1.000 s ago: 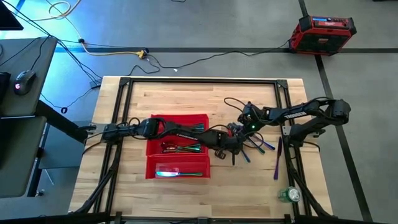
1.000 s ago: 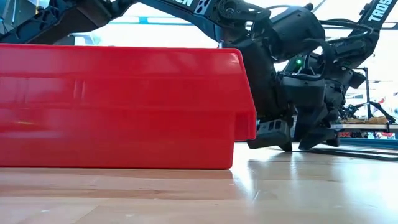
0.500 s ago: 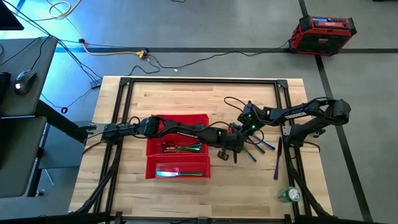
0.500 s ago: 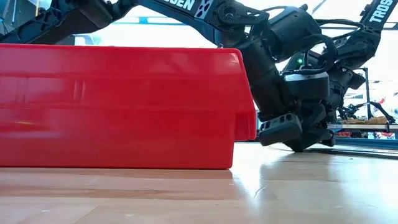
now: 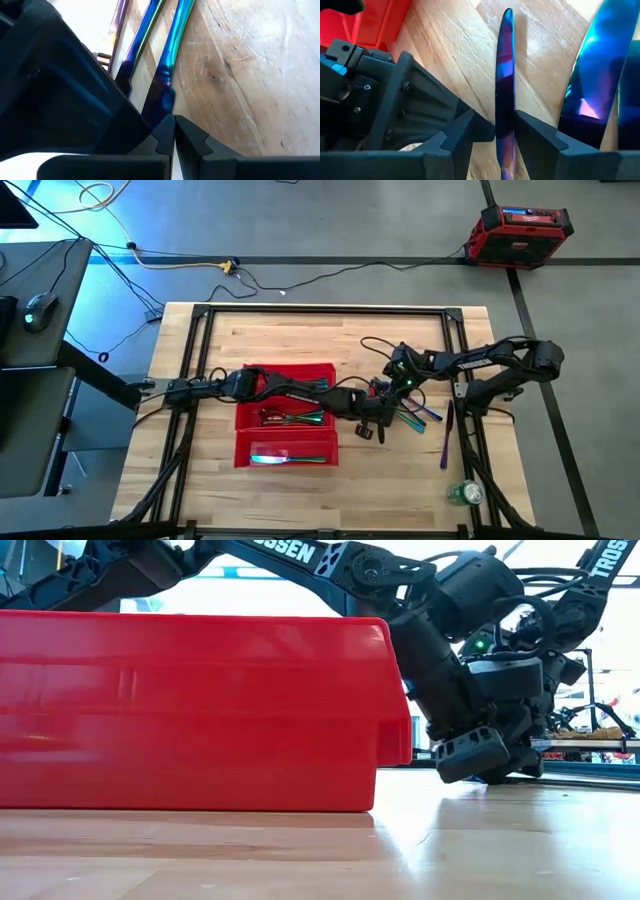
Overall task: Sort silverware
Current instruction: Put the purple table knife into the bottom red bin
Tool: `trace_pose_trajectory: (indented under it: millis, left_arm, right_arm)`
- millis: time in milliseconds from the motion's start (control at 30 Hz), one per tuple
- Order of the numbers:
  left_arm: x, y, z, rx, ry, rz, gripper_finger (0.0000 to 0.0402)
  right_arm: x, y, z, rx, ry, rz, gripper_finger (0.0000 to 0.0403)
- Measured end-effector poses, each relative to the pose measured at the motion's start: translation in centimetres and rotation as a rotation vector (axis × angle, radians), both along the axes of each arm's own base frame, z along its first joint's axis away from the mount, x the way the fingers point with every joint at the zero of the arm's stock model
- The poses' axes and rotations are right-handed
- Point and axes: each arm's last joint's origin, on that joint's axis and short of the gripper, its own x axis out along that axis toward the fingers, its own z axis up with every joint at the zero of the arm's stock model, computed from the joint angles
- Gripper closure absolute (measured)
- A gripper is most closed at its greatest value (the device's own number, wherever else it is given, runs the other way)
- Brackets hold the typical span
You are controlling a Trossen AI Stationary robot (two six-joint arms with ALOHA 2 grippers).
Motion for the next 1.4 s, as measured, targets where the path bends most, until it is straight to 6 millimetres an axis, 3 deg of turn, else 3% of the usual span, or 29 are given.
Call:
trace_pose_trajectory:
  millis: [333,667,833,1133,1267,1400]
  left_arm:
    - [0.4,0.2,0.3,0.079,-0.038,0.007,0.0401]
    - [0.5,0.4,0.4,0.095,-0.053,0.007,0.0401]
    - [0.0,-0.4,0.8,0.1,-0.008,0.016,0.0401]
    - [-2.7,-3.6,0.9,0.176,0.241,-0.012,0.0401]
    - [-3.7,-3.7,2.0,0.155,0.314,-0.024,0.0401]
    - [-4.4,-2.1,4.6,0.089,0.336,-0.004,0.04]
  right_arm:
    - [-0.1,0.2,-0.1,-0.061,-0.005,0.06,0.0288]
    - [-0.2,0.2,-0.3,-0.139,0.017,0.065,0.0396]
    - [-0.1,0.1,-0.2,-0.188,0.028,0.034,0.0401]
    - [-0.3,0.1,0.9,-0.326,0.026,-0.021,0.0403]
    - [-0.4,0.8,1.3,-0.399,0.043,0.001,0.0403]
    - [-0.4,1.7,1.5,-0.465,0.061,0.048,0.0403]
